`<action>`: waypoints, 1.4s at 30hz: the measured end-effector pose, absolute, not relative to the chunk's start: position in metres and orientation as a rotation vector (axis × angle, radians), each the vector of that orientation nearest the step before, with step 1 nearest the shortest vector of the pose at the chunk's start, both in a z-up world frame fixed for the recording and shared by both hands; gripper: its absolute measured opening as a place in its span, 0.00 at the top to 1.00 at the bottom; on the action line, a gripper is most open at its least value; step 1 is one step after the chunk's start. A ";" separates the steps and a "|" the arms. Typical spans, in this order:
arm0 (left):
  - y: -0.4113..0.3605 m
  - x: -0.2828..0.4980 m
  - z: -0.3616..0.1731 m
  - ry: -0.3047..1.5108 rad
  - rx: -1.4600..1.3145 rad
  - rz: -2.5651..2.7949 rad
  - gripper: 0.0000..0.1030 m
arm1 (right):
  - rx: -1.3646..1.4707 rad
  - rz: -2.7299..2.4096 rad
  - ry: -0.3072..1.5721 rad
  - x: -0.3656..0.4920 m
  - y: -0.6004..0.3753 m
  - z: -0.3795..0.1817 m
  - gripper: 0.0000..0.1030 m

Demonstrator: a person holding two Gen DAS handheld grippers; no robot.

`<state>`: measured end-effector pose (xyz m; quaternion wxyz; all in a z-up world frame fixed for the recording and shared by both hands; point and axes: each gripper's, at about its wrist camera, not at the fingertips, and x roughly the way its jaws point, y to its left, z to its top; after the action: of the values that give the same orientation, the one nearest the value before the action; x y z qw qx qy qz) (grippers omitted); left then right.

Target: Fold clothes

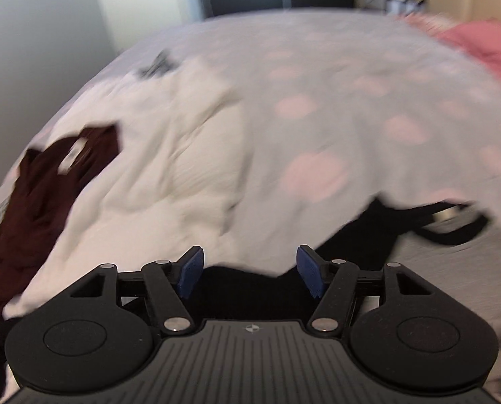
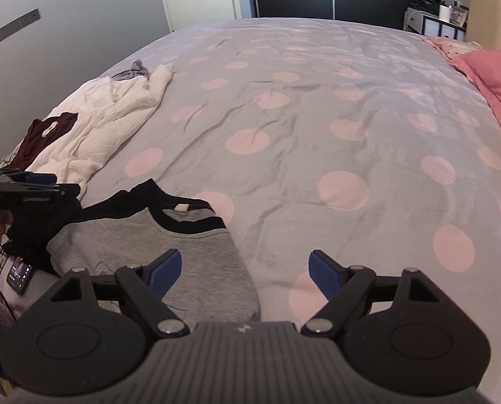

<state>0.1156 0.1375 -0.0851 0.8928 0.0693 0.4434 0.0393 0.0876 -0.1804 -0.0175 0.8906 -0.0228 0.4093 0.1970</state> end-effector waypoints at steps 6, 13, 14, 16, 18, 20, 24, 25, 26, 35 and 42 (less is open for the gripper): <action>0.142 0.109 -0.097 1.051 0.054 0.025 0.96 | -0.056 0.424 0.864 0.090 -0.176 -0.021 0.17; 0.113 0.082 -0.074 0.991 -0.001 -0.106 1.00 | -0.056 0.416 0.868 0.089 -0.176 -0.022 0.17; 0.110 0.080 -0.071 0.982 0.010 -0.108 1.00 | -0.055 0.416 0.866 0.089 -0.176 -0.022 0.17; 0.108 0.080 -0.069 0.957 0.057 -0.077 1.00 | -0.053 0.415 0.863 0.088 -0.177 -0.021 0.17; 0.111 0.085 -0.073 0.959 0.099 0.011 0.93 | -0.050 0.415 0.862 0.087 -0.178 -0.021 0.17; 0.121 0.089 -0.078 0.958 0.087 0.078 0.41 | -0.051 0.416 0.860 0.086 -0.177 -0.021 0.17; 0.130 0.095 -0.093 0.942 0.126 0.178 0.24 | -0.057 0.419 0.858 0.084 -0.177 -0.021 0.17; 0.132 0.098 -0.100 0.966 0.122 0.186 0.27 | -0.059 0.421 0.858 0.084 -0.176 -0.021 0.17; 0.134 0.101 -0.106 0.991 0.118 0.194 0.41 | -0.061 0.424 0.858 0.083 -0.176 -0.021 0.17; 0.120 0.087 -0.087 0.938 0.117 0.118 0.88 | -0.079 0.428 0.849 0.081 -0.175 -0.019 0.17; 0.060 0.048 -0.030 0.795 0.096 -0.135 0.88 | -0.071 0.390 0.835 0.084 -0.180 -0.015 0.17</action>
<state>0.0484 0.0595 -0.0304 0.9187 0.0465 0.3868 -0.0656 0.0839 -0.1801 -0.0152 0.8950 -0.0345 0.4030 0.1882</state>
